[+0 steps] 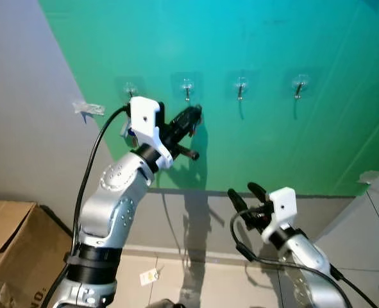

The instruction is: Hang keys on a hook

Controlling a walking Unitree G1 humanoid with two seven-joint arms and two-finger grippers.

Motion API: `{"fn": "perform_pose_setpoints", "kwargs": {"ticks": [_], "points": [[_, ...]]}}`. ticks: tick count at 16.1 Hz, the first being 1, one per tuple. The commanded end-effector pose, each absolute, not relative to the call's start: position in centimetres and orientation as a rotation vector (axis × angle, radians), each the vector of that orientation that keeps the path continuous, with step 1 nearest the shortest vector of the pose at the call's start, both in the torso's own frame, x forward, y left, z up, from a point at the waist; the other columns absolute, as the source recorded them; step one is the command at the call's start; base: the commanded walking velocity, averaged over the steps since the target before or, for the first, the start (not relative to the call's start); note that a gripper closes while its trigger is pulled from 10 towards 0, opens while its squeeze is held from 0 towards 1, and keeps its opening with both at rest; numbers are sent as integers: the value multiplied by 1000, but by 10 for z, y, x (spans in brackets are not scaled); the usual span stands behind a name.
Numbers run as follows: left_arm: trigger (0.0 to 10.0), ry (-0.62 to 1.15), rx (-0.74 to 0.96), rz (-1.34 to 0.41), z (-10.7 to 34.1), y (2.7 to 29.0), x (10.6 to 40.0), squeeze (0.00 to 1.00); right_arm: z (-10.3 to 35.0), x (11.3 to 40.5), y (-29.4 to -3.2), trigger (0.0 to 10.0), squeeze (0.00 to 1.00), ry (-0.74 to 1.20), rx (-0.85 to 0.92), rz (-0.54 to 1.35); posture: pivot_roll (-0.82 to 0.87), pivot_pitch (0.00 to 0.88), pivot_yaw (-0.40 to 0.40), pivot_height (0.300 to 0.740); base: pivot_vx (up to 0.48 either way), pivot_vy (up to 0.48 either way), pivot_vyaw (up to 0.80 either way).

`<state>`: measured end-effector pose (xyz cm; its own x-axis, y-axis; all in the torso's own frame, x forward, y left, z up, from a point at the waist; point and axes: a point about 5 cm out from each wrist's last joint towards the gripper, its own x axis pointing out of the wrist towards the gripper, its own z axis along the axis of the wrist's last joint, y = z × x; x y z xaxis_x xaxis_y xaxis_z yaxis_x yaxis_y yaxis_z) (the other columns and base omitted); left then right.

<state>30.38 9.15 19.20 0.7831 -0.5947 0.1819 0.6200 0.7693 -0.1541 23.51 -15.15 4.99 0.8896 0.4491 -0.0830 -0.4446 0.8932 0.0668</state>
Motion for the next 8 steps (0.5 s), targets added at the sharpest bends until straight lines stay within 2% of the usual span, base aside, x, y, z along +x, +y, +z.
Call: {"fn": "perform_pose_setpoints", "kwargs": {"ticks": [1, 8], "points": [[0, -136, -188, -659, 194, 91, 303, 1000, 52, 233, -153, 10000, 0, 100, 50, 479, -149, 0, 119, 740, 0, 0, 0], [0, -183, -269, -666, 212, 86, 306, 1000, 33, 228, -161, 10000, 0, 150, 59, 473, -153, 0, 122, 740, 0, 0, 0]]}}
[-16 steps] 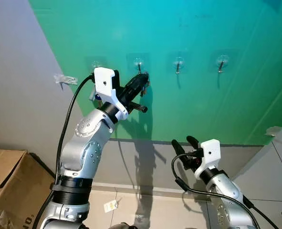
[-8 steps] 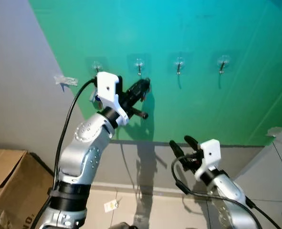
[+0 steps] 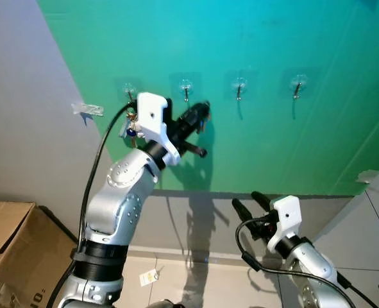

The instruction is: Hang keys on a hook

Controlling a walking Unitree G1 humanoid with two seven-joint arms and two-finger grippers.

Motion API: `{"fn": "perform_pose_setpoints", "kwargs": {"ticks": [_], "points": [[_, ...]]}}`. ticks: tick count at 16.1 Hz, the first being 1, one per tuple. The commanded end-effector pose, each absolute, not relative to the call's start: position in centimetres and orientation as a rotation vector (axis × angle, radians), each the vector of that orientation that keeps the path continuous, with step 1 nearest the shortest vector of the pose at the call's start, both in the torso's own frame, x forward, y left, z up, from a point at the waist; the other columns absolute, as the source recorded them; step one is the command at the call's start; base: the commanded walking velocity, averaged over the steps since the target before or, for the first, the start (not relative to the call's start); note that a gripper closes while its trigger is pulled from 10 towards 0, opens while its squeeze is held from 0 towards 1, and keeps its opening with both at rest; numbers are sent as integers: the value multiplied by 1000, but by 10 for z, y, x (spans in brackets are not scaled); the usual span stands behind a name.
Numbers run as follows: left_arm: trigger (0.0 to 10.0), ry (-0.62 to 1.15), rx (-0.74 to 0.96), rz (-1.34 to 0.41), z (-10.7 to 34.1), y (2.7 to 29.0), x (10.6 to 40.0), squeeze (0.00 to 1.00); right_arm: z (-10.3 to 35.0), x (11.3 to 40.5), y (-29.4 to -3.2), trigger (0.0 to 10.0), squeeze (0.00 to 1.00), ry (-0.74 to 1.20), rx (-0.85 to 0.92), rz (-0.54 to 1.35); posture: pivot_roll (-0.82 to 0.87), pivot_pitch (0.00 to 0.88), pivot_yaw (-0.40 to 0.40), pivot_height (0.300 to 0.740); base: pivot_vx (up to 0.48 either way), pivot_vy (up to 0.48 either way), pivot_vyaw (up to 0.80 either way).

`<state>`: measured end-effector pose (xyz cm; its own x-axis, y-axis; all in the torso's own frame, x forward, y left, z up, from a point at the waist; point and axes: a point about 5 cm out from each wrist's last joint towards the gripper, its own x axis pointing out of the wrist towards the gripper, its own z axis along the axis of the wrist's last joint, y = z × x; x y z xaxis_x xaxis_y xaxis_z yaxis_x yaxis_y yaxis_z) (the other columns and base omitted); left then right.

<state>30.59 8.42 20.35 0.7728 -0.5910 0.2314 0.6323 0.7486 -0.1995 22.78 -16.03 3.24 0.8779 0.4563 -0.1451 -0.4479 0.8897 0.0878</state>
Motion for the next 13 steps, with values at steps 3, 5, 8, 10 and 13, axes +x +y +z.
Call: {"fn": "perform_pose_setpoints", "kwargs": {"ticks": [3, 5, 8, 10, 13], "points": [[0, -190, -351, -624, 215, 95, 307, 1000, 24, 231, -165, 10000, 0, 174, 64, 470, -152, 0, 123, 740, 0, 0, 0], [0, -188, -434, -592, 216, 103, 308, 1000, 5, 228, -175, 10000, 0, 228, 68, 457, -152, 0, 123, 740, 0, 0, 0], [0, -140, -603, -546, 210, 109, 310, 1000, -24, 214, -187, 10000, 0, 342, 75, 427, -146, 0, 121, 740, 0, 0, 0], [0, -103, -677, -515, 202, 112, 310, 1000, -37, 206, -188, 10000, 0, 407, 78, 410, -149, 0, 122, 740, 0, 0, 0], [0, -100, -639, -521, 202, 106, 305, 1000, -40, 204, -195, 10000, 0, 426, 78, 400, -150, 0, 122, 740, 0, 0, 0]]}}
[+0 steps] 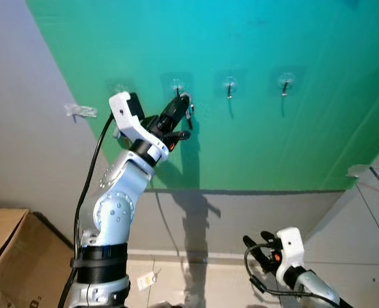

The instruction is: Hang keys on a hook

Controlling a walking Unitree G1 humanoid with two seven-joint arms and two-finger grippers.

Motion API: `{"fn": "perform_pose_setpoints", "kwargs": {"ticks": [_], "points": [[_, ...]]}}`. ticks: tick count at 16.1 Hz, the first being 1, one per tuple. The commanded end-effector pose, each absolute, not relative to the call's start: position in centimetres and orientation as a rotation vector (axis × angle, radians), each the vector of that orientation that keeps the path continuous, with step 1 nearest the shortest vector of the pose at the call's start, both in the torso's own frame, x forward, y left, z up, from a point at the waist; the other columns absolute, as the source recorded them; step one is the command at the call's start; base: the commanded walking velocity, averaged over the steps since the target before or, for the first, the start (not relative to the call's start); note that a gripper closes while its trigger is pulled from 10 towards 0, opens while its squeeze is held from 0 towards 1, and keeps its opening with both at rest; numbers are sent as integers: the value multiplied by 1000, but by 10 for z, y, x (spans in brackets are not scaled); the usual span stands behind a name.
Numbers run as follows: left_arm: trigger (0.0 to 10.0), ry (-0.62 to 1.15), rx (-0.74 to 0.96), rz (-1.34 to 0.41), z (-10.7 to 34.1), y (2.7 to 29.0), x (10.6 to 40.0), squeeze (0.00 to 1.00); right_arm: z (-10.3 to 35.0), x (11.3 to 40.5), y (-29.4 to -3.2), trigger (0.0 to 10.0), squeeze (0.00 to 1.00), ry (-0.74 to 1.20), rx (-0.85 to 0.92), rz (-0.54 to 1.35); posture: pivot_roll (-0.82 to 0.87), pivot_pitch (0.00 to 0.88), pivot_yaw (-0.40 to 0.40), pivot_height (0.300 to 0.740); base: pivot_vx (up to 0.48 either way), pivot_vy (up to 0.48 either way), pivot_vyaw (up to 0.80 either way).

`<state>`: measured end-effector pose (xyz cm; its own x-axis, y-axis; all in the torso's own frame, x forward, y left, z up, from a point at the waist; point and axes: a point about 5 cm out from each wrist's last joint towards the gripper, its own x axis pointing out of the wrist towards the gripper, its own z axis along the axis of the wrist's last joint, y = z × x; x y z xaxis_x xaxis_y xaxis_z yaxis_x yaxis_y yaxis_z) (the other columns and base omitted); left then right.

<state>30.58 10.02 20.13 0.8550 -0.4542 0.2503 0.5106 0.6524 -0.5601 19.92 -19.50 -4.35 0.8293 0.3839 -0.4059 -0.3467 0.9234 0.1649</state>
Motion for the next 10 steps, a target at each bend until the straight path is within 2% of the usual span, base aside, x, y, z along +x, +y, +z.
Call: {"fn": "perform_pose_setpoints", "kwargs": {"ticks": [1, 10], "points": [[0, -98, -643, -522, 202, 104, 304, 1000, -37, 207, -192, 10000, 0, 393, 77, 413, -150, 0, 122, 740, 0, 0, 0], [0, -36, -918, -428, 194, 113, 306, 1000, -31, 211, -189, 10000, 0, 325, 74, 442, -148, 0, 123, 740, 0, 0, 0]]}}
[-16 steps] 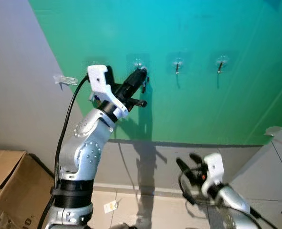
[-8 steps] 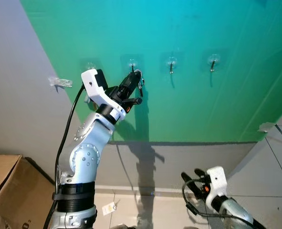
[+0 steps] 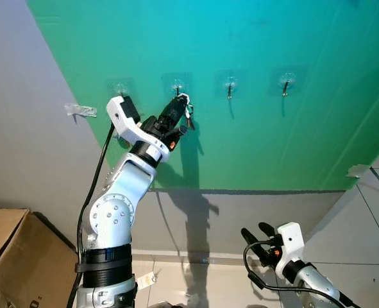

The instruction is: Hang keys on a hook

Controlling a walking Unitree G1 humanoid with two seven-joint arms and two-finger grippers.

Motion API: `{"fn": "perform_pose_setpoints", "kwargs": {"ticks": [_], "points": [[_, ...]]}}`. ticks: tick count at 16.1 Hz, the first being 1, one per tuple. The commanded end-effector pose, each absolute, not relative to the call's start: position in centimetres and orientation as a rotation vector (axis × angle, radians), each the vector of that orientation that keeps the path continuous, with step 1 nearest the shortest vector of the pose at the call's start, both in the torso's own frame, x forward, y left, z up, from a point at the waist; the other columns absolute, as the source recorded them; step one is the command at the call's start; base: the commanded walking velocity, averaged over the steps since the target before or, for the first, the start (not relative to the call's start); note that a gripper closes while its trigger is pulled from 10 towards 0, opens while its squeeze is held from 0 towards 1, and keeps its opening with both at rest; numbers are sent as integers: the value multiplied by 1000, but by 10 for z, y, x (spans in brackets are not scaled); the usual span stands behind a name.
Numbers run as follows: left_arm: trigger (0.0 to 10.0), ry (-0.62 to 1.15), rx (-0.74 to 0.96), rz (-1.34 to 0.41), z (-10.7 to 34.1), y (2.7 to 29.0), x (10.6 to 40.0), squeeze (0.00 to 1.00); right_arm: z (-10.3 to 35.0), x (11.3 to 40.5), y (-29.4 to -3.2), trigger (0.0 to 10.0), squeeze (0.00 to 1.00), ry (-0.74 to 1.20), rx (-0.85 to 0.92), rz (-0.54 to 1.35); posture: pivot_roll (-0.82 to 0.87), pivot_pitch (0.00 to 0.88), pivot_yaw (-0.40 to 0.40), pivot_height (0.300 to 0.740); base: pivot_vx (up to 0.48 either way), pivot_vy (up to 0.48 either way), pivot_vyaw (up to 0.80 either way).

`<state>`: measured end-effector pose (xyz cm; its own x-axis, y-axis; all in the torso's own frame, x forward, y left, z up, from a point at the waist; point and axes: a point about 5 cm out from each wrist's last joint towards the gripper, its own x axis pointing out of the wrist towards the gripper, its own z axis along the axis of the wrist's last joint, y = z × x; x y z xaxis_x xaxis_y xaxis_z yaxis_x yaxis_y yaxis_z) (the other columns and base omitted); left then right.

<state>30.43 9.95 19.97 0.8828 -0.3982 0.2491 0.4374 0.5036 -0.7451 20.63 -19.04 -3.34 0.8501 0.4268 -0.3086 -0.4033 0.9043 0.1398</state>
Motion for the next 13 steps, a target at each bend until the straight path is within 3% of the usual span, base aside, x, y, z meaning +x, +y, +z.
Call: {"fn": "perform_pose_setpoints", "kwargs": {"ticks": [1, 9, 10, 13], "points": [[0, -37, -955, -412, 194, 115, 306, 1000, -31, 211, -189, 10000, 0, 324, 74, 443, -149, 0, 124, 740, 0, 0, 0], [0, -6, -1011, -383, 190, 114, 302, 1000, -31, 209, -189, 10000, 0, 324, 75, 448, -146, 0, 123, 740, 0, 0, 0], [0, -45, -797, -436, 198, 107, 299, 1000, -31, 209, -189, 10000, 0, 323, 73, 450, -146, 0, 123, 740, 0, 0, 0], [0, -161, -487, -624, 227, 87, 289, 1000, -30, 211, -188, 10000, 0, 316, 57, 459, -146, 0, 120, 740, 0, 0, 0]]}}
